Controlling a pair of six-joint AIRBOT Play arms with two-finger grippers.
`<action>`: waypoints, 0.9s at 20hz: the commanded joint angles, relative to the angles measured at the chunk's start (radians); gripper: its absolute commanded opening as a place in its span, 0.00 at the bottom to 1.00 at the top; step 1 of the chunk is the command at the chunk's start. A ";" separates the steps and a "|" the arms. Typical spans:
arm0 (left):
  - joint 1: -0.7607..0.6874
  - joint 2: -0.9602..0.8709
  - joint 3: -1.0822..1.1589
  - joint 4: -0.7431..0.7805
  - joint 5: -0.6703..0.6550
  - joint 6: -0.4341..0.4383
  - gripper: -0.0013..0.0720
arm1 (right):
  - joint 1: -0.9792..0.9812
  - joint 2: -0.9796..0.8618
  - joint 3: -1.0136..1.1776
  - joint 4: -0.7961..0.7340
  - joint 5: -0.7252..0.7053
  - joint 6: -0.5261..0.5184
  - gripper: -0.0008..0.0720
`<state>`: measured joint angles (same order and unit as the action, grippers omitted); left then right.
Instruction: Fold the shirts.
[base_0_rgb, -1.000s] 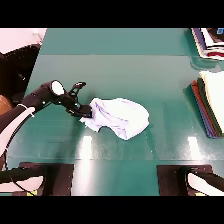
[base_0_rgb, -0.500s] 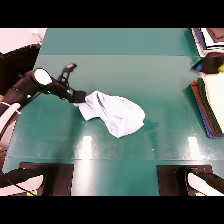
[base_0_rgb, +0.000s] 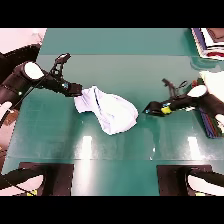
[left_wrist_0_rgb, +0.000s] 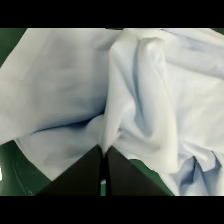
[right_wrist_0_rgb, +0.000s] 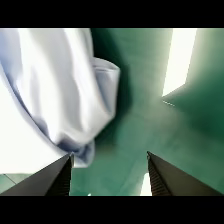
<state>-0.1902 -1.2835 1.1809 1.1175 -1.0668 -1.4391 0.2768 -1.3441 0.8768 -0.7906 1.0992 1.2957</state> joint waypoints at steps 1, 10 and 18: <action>0.001 0.002 0.002 0.002 0.000 0.000 0.05 | 0.081 -0.133 0.023 0.110 -0.092 -0.048 0.74; 0.002 0.123 0.058 0.107 0.010 -0.002 0.05 | 0.058 -0.099 0.294 -0.015 -0.059 -0.080 0.03; 0.002 0.470 0.362 0.100 -0.043 -0.001 0.05 | -0.114 0.336 0.679 -0.200 0.109 -0.051 0.03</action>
<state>-0.1890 -0.9173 1.4460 1.2266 -1.0927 -1.4395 0.2081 -1.1378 1.4391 -0.9180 1.1641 1.2266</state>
